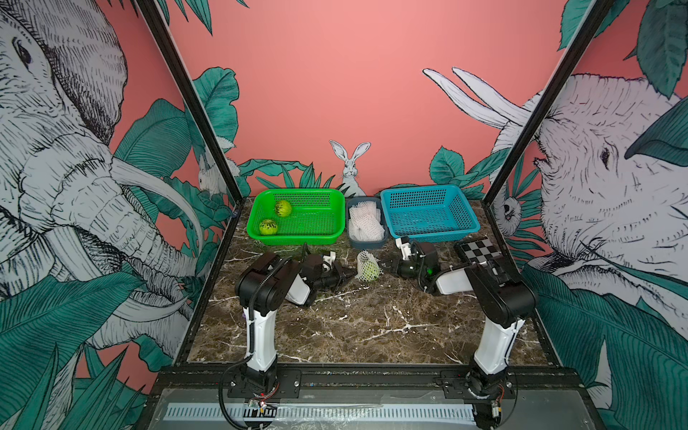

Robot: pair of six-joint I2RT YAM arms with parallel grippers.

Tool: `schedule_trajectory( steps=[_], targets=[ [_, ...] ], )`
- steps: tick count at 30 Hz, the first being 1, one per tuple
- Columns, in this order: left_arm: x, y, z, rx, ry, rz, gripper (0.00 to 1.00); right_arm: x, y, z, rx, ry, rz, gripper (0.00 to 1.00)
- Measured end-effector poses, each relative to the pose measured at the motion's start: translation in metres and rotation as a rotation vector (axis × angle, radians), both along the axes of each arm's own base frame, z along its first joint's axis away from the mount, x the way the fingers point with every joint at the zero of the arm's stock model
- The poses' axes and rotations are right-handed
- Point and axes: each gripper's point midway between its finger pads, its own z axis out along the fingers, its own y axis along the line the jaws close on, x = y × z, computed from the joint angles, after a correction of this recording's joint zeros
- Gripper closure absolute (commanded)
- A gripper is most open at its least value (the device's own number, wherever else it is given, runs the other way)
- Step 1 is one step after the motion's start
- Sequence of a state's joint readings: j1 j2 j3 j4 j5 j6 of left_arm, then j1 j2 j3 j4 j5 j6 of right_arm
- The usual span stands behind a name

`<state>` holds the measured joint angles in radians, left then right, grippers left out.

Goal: Sleeve custard apples in foam nets
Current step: Put on the foam net on the custard apple.

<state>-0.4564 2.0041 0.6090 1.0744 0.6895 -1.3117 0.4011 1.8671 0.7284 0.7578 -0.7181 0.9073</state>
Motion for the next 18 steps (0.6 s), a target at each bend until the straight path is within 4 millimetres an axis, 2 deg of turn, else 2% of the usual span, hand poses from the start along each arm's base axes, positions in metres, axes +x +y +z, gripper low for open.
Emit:
schedule_trajectory(
  steps=[9,18],
  targets=[
    [-0.016,-0.010,-0.004,0.009,-0.003,-0.034,1.00,-0.011,-0.008,-0.002,0.000,-0.030,-0.018,1.00],
    [-0.029,-0.014,-0.004,0.022,-0.060,-0.064,1.00,-0.038,-0.019,-0.030,-0.083,-0.039,-0.029,1.00]
  ],
)
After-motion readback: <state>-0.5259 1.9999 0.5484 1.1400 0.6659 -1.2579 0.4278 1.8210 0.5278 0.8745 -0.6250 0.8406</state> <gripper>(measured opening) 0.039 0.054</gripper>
